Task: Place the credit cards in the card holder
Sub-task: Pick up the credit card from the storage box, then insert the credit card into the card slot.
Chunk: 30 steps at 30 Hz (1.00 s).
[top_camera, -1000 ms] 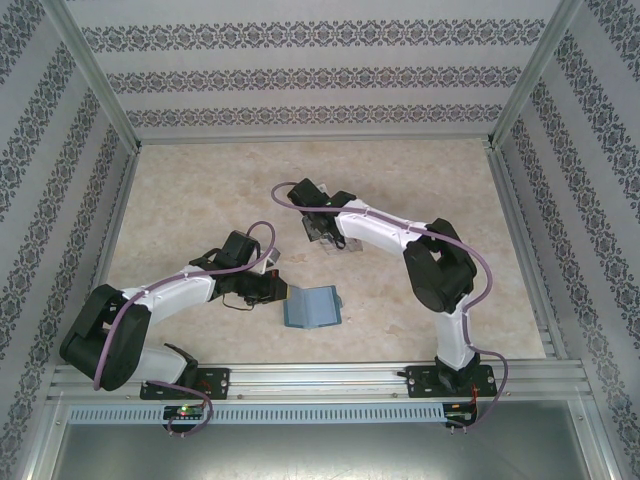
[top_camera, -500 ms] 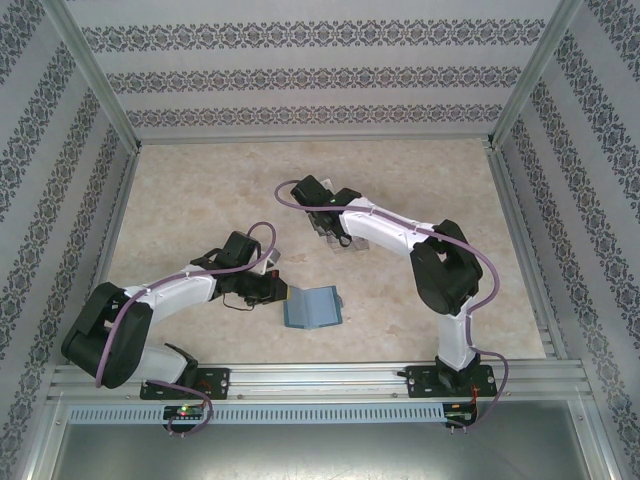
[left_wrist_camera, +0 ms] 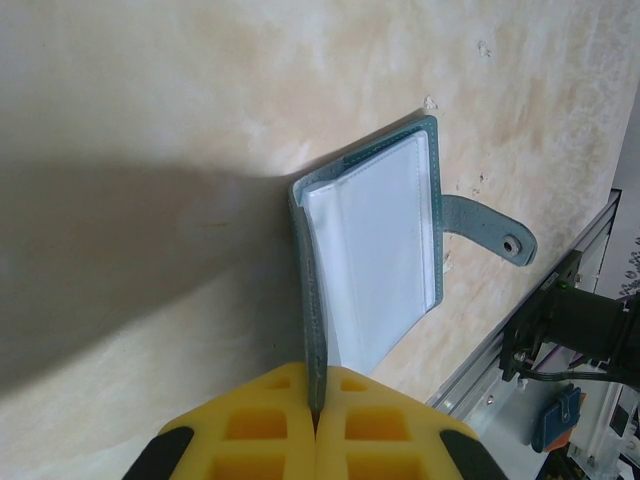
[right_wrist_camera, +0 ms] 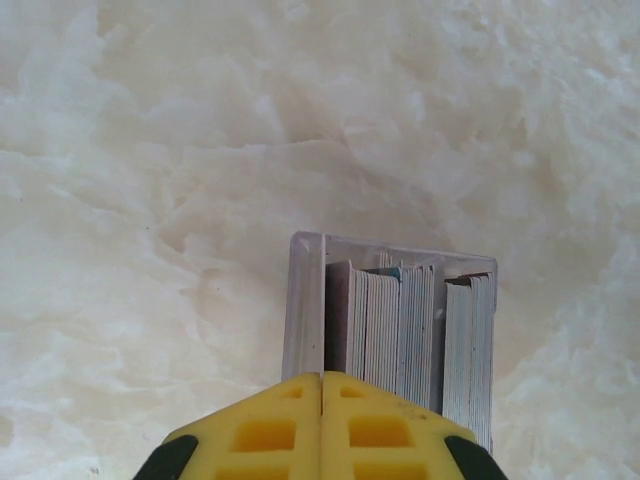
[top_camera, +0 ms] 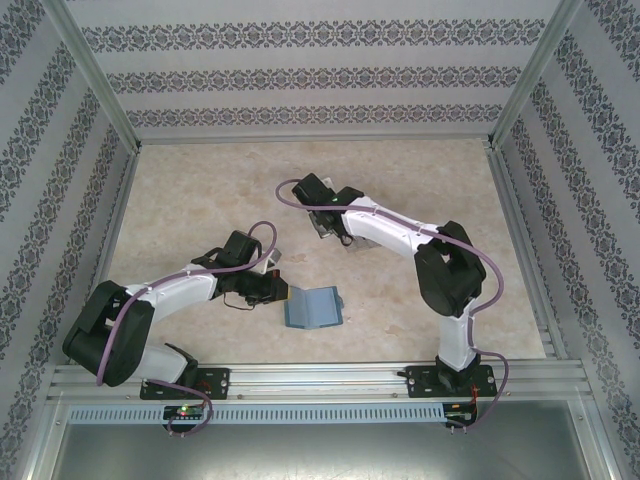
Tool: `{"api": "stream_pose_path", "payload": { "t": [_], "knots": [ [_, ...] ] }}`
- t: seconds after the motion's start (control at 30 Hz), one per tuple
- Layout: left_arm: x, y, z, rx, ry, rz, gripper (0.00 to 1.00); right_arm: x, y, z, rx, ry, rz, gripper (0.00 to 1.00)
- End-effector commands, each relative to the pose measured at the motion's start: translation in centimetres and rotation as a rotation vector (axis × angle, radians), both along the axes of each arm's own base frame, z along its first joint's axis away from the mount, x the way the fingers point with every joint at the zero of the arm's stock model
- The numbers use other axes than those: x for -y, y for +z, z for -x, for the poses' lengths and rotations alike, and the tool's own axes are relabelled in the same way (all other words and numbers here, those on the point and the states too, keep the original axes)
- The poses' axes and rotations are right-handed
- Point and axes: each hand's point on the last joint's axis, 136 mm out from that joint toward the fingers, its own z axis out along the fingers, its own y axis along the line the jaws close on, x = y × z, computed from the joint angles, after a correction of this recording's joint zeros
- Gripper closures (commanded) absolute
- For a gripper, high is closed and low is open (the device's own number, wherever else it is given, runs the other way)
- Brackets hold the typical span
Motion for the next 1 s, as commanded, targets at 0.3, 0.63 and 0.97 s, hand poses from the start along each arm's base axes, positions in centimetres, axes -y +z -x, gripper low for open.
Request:
{"api": "stream_pose_path", "payload": {
  "t": [0.3, 0.63, 0.97],
  "knots": [
    [-0.1, 1.0, -1.6, 0.029, 0.017, -0.021, 0.85, -0.7, 6.7, 4.2, -0.007, 0.039, -0.342, 1.0],
    [-2.6, 1.7, 0.1, -0.038, 0.017, -0.182, 0.52, -3.1, 2.5, 16.6, -0.381, 0.164, -0.798, 1.0],
    [-3.5, -1.1, 1.5, -0.129, 0.051, -0.226, 0.89, -4.5, -1.9, 20.4, -0.591, 0.162, -0.951, 1.0]
  ]
}}
